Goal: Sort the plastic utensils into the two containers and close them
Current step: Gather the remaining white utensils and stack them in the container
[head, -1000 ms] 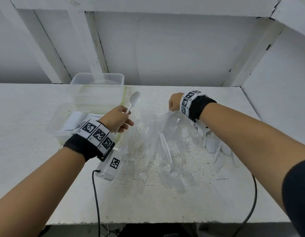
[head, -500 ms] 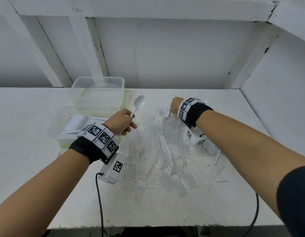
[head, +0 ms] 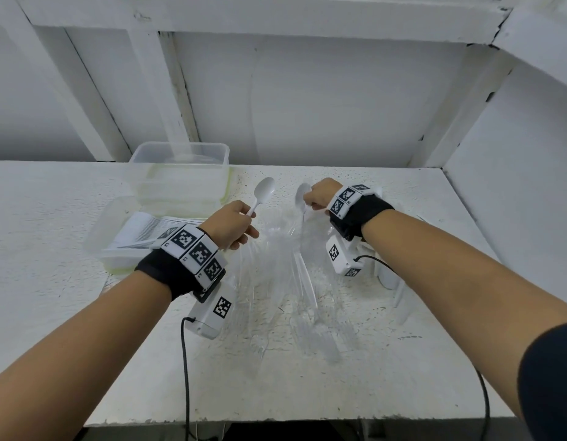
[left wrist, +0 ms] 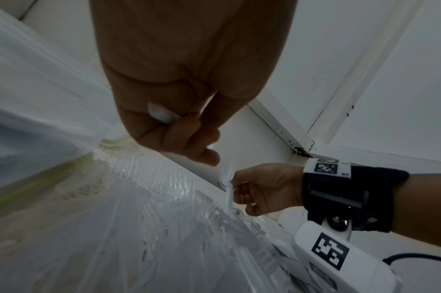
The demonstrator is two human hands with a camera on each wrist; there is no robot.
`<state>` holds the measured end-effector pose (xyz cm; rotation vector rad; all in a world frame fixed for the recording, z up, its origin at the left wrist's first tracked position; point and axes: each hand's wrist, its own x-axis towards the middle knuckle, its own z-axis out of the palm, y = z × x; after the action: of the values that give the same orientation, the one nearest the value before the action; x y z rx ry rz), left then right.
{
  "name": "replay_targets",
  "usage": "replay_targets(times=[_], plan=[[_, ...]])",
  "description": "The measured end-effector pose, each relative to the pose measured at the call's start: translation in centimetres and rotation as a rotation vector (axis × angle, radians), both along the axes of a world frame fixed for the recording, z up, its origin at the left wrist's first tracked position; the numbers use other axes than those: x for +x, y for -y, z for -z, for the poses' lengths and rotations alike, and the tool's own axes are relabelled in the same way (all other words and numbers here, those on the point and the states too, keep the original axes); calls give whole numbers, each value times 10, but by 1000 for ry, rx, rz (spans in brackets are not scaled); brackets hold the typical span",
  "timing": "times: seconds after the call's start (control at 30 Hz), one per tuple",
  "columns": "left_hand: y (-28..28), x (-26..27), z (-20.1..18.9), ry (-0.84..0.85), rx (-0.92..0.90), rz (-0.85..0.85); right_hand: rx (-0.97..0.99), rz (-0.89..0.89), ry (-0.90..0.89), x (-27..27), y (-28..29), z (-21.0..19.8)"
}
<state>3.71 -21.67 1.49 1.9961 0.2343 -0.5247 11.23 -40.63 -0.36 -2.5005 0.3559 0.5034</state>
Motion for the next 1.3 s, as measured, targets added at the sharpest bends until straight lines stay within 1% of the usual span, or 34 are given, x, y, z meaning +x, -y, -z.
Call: replay_targets(times=[0.1, 0.17, 0.23, 0.33, 0.47, 0.67, 0.7, 0.77, 0.8, 0.87, 0.9, 0.97, 1.03, 1.07, 1.1, 1.2, 1.3], plan=[[4, 1, 0, 3, 16, 1, 221, 90, 76, 0, 5, -2], [6, 1, 1, 13, 21, -6, 417, 176, 148, -2, 8, -3], [10, 2, 1, 28, 22, -9, 536, 205, 221, -7, 9, -6], [16, 3, 2, 45, 19, -1, 528, 165, 256, -13, 11, -9], [24, 3, 6, 55, 16, 6, 511, 152, 220, -21, 13, -7], [30, 8, 15, 47, 28, 25, 580, 233, 55, -25, 14, -8], [31, 9, 16, 50, 25, 16, 562, 234, 43, -26, 15, -9], [34, 11, 18, 53, 10, -8, 557, 256, 86, -26, 18, -13], [35, 13, 18, 55, 6, -18, 594, 284, 124, -25, 19, -15], [39, 16, 21, 70, 21, -18, 779, 392, 205, -25, 22, -21], [41, 18, 23, 84, 39, -6, 871, 451, 244, -25, 24, -25], [46, 24, 27, 131, 99, 38, 976, 566, 305, -26, 30, -32], [52, 29, 32, 195, 214, 118, 1012, 696, 345, -27, 39, -35], [56, 32, 34, 218, 293, 164, 1007, 751, 334, -27, 44, -34], [59, 34, 37, 229, 378, 208, 975, 767, 302, -28, 48, -33], [69, 40, 44, 224, 561, 330, 852, 693, 209, -31, 59, -22], [73, 42, 50, 225, 670, 424, 881, 676, 221, -44, 67, -18]])
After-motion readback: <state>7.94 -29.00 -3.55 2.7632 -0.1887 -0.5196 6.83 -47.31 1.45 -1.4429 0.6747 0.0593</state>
